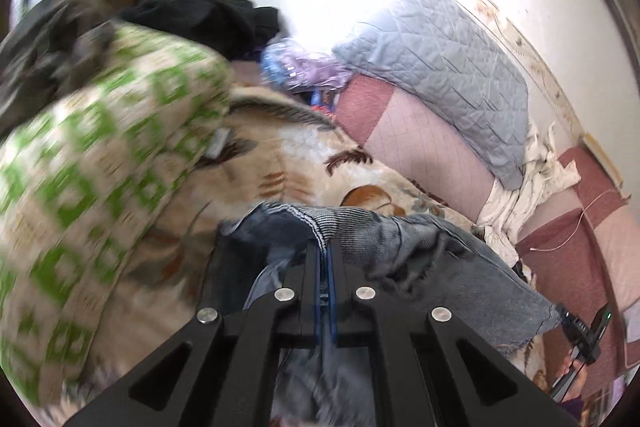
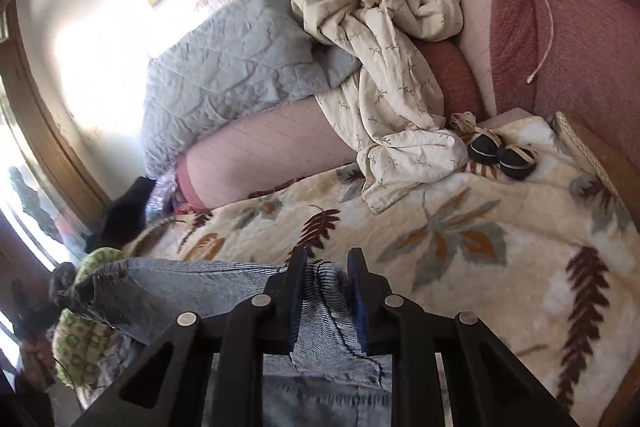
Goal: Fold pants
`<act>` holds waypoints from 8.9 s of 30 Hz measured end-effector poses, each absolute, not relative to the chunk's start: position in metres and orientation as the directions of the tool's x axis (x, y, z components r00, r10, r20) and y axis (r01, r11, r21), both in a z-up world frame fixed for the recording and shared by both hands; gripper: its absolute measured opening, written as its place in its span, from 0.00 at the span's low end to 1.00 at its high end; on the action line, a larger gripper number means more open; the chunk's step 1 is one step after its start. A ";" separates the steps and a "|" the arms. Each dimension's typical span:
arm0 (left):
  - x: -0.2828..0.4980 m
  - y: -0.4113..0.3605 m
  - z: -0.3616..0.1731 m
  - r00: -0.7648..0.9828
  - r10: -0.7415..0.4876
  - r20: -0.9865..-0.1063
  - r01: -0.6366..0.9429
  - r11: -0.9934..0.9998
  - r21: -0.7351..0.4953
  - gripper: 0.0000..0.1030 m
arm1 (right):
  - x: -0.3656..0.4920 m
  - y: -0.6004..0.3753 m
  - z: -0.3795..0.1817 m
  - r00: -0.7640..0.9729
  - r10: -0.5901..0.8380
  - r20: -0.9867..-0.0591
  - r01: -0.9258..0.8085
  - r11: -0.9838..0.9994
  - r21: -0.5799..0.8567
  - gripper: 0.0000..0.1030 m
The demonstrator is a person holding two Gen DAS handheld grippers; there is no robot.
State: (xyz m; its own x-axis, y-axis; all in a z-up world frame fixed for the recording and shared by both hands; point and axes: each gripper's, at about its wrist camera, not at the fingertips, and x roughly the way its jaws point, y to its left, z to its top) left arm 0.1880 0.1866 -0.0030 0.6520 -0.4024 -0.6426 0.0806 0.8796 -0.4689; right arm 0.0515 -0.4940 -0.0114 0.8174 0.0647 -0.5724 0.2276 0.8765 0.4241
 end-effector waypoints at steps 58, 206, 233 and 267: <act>0.088 -0.015 -0.088 0.393 -0.664 -0.636 0.473 0.740 -0.479 0.28 | 0.003 -0.466 -0.112 0.602 0.018 -0.798 0.443 0.824 0.353 0.52; 0.090 -0.016 -0.143 0.376 -0.509 -0.774 0.416 0.839 -0.350 0.49 | 0.287 -0.142 -0.130 0.418 0.160 -0.894 -0.224 0.972 0.069 0.01; 0.066 -0.031 -0.125 0.496 -0.515 -0.699 0.529 0.818 -0.227 0.63 | 0.022 -0.358 -0.060 0.622 0.037 -0.782 0.195 0.960 0.201 0.07; 0.024 -0.068 -0.129 0.543 -0.378 -0.750 0.606 0.795 0.038 0.65 | -0.064 -0.412 -0.121 0.633 0.079 -0.771 0.397 0.822 0.409 0.11</act>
